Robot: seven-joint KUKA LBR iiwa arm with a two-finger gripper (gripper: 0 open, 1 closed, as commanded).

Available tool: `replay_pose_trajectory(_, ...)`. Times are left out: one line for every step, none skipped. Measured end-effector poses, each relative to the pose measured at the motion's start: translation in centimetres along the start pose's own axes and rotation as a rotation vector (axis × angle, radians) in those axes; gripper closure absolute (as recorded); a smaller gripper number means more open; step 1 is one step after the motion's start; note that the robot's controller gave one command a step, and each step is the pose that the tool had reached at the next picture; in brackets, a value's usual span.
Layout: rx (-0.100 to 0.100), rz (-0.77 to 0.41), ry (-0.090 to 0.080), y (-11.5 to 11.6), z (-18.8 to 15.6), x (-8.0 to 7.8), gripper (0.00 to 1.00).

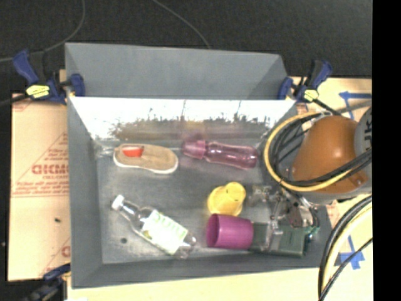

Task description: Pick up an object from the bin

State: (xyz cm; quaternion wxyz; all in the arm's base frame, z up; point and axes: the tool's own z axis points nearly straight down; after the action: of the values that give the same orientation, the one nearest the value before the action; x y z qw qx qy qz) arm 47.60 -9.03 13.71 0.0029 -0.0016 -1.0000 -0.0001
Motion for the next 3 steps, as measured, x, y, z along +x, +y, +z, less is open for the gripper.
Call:
replay_pose_trajectory(0.001, -0.004, -0.008, 0.0, -0.4, -0.2, 0.00)
replay_pose_trajectory(0.002, -0.119, -0.005, 3.9, 5.8, -2.5, 0.00)
replay_pose_trajectory(0.003, -0.156, -0.009, 5.0, 8.6, -2.6, 0.00)
